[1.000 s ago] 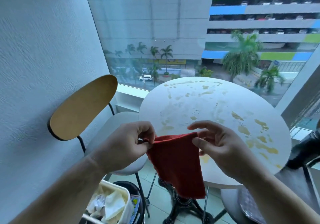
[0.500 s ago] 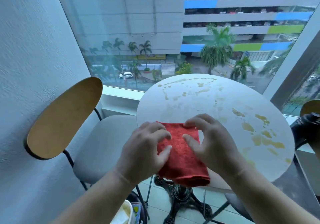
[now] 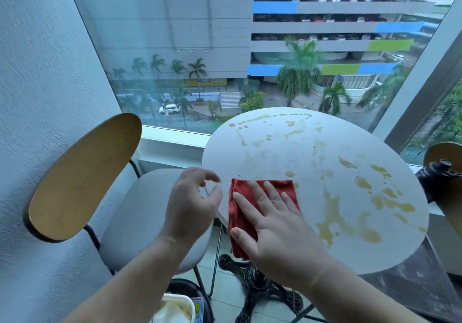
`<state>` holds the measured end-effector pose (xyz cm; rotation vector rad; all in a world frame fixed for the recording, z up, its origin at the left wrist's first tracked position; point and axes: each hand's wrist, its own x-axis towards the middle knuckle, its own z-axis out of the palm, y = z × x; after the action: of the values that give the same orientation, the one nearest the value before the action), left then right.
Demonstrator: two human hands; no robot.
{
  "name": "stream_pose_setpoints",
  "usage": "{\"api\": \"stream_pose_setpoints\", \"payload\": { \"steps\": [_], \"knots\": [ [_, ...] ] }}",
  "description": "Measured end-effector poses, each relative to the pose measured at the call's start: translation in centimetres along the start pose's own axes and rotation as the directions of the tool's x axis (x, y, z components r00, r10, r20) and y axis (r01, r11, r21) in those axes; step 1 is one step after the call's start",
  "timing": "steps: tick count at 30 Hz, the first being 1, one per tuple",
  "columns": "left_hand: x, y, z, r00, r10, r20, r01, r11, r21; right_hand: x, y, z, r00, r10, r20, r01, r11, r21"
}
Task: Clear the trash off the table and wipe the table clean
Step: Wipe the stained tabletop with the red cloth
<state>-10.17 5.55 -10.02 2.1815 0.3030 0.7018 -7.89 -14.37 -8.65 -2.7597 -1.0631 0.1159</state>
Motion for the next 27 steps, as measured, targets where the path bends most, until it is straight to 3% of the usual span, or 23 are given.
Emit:
{"api": "stream_pose_setpoints", "payload": {
  "steps": [3, 6, 12, 19, 27],
  "knots": [
    [2.7, -1.3, 0.7, 0.964, -0.26, 0.049, 0.261, 0.965, -0.004, -0.4, 0.5, -0.3, 1.0, -0.016, 0.019, 0.016, 0.999, -0.029],
    [5.5, -1.8, 1.9, 0.909, -0.396, 0.128, 0.408, 0.909, -0.09, -0.6, 0.4, -0.5, 0.999, 0.008, 0.045, -0.005, 0.998, -0.061],
    [7.7, -2.8, 4.1, 0.85, -0.48, 0.219, 0.51, 0.853, -0.111, 1.4, -1.0, -0.9, 0.997, 0.03, 0.065, -0.026, 0.997, -0.067],
    [8.3, -3.5, 4.6, 0.86, -0.47, 0.197, 0.499, 0.857, -0.13, 5.4, -1.0, -0.2, 0.996, -0.043, 0.073, 0.046, 0.999, -0.029],
    [8.7, -3.5, 4.6, 0.862, -0.457, 0.22, 0.48, 0.874, -0.068, 7.8, 2.7, -1.0, 0.995, 0.091, 0.044, -0.089, 0.995, -0.052]
  ]
}}
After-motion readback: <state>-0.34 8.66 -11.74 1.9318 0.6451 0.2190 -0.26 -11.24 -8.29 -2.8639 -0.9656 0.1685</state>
